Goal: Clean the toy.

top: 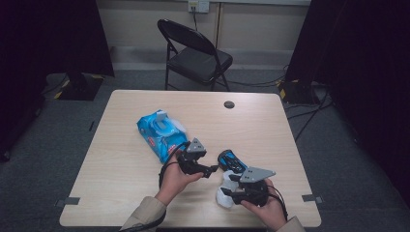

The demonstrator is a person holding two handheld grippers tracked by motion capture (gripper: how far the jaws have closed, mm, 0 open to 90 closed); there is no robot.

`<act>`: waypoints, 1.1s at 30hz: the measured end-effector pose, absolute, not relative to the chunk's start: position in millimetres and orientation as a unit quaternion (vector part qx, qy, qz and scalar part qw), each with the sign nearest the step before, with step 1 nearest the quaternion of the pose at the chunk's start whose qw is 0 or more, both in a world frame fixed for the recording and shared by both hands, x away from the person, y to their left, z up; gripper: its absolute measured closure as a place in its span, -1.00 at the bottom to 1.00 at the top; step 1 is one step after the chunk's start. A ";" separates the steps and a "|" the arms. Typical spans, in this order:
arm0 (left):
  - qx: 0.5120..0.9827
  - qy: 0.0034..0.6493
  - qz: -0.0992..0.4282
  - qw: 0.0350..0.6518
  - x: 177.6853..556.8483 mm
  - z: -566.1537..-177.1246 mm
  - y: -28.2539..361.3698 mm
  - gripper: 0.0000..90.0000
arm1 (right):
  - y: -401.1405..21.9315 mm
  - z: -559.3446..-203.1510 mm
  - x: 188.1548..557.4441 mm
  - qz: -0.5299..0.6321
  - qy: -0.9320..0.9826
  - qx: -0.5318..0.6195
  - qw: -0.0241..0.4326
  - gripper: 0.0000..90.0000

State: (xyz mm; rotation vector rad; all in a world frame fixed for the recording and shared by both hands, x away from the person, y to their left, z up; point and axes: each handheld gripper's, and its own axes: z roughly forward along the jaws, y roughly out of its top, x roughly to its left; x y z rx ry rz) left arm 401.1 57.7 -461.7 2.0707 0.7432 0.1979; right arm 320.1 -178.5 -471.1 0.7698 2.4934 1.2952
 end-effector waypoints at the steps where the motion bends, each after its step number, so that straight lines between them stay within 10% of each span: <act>1: 0.837 0.301 0.078 0.449 402.7 -462.4 57.6 -0.47 | -177.1 -473.9 320.4 0.439 0.852 0.261 0.113 -0.02; 17: 0.843 0.287 0.078 0.448 419.5 -470.5 33.2 -0.51 | -171.6 -501.3 320.1 0.395 0.877 0.251 0.109 0.14; 33: 0.845 0.270 0.073 0.455 418.2 -470.3 25.3 -0.50 | -177.1 -496.3 316.1 0.395 0.865 0.290 0.108 0.79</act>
